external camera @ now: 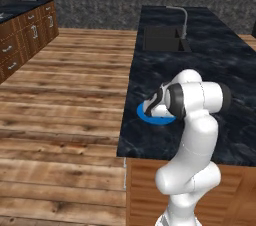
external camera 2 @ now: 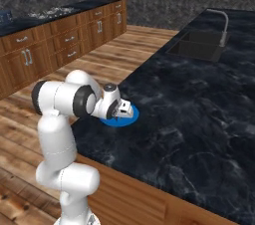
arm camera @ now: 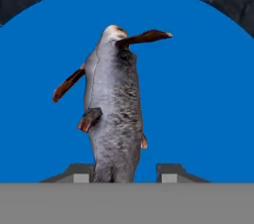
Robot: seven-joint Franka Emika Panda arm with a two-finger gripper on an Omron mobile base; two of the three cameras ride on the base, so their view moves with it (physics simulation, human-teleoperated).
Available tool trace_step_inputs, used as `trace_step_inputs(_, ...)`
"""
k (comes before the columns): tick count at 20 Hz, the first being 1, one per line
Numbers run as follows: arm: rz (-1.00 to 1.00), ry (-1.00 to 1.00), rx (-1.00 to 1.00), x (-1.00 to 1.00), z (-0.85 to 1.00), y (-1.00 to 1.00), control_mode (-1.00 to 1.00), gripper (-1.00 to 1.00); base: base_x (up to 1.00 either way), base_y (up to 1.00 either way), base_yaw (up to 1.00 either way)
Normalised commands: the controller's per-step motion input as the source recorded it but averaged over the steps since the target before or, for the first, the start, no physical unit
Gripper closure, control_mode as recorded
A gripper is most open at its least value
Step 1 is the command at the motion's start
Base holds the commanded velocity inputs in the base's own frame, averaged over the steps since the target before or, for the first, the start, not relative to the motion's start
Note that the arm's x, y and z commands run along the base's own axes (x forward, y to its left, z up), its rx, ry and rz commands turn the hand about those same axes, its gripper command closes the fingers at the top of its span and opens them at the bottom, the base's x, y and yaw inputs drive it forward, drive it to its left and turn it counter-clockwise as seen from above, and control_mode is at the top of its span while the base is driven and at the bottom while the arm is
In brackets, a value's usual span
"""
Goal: Take the fish from the oven and place it on the plate on the counter.
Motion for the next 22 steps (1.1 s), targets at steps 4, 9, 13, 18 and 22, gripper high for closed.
trace_step_inputs(4, -0.02, -0.02, 0.0, -0.03, 0.02, 0.0, -1.0, -1.0, 0.0, 0.0, 0.0)
trace_step_inputs(9, -0.05, -0.14, 0.0, -0.39, 0.34, 0.0, -1.0, -1.0, 0.0, 0.0, 0.0)
trace_step_inputs(13, -0.16, -0.16, 0.01, -0.99, 0.33, 0.21, -1.0, -1.0, 0.0, 0.0, 0.0)
trace_step_inputs(18, -0.15, -0.11, 0.05, -1.0, 0.8, 0.11, -1.0, -1.0, 0.0, 0.0, 0.0)
trace_step_inputs(22, -0.15, -0.14, 0.03, -1.0, 1.0, 0.16, -1.0, -1.0, 0.0, 0.0, 0.0)
